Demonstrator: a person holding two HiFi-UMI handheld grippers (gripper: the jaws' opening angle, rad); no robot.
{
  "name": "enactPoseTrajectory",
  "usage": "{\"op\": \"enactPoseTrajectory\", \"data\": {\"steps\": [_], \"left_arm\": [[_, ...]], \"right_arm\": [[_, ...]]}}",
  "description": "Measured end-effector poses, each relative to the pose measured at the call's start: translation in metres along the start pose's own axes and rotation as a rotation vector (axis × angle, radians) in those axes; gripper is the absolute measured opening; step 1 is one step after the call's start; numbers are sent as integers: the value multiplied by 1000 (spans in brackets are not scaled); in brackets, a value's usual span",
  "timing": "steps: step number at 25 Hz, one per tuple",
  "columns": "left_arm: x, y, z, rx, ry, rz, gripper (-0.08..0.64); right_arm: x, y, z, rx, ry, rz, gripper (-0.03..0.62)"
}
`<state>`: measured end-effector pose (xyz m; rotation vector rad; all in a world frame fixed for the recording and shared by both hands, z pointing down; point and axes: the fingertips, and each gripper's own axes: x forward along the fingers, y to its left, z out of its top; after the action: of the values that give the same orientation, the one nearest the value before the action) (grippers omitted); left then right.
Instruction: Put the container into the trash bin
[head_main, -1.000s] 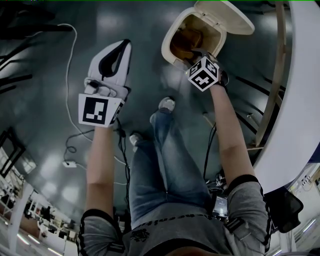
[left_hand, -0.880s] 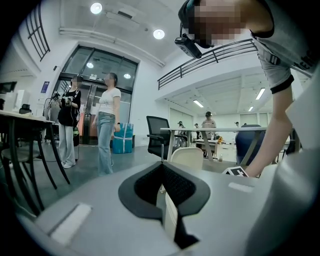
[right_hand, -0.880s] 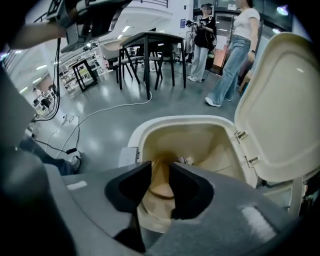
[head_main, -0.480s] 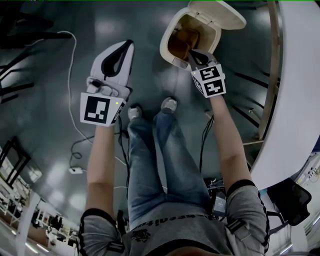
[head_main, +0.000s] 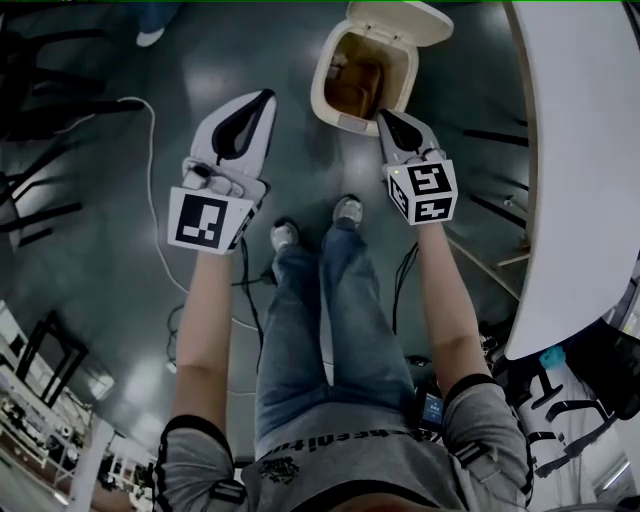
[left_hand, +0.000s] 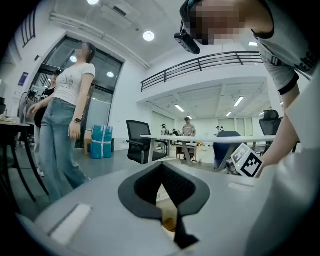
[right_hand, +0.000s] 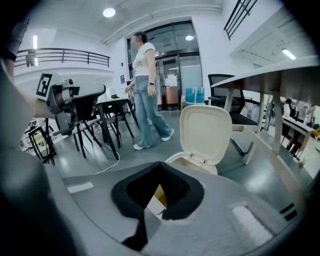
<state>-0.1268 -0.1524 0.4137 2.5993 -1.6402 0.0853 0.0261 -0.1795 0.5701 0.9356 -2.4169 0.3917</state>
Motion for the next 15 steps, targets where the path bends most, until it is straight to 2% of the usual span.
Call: {"op": "enactPoseTrajectory", "data": {"steps": [5, 13, 15], "left_arm": [[-13, -11, 15, 1, 21, -37, 13], [-30, -33, 45, 17, 15, -102, 12], [-32, -38, 55, 15, -15, -116, 12]], "right_arm": [[-43, 12, 21, 49, -81, -68, 2], [-101, 41, 56, 32, -173, -123, 2], [-114, 47, 63, 26, -187, -141, 2]]}}
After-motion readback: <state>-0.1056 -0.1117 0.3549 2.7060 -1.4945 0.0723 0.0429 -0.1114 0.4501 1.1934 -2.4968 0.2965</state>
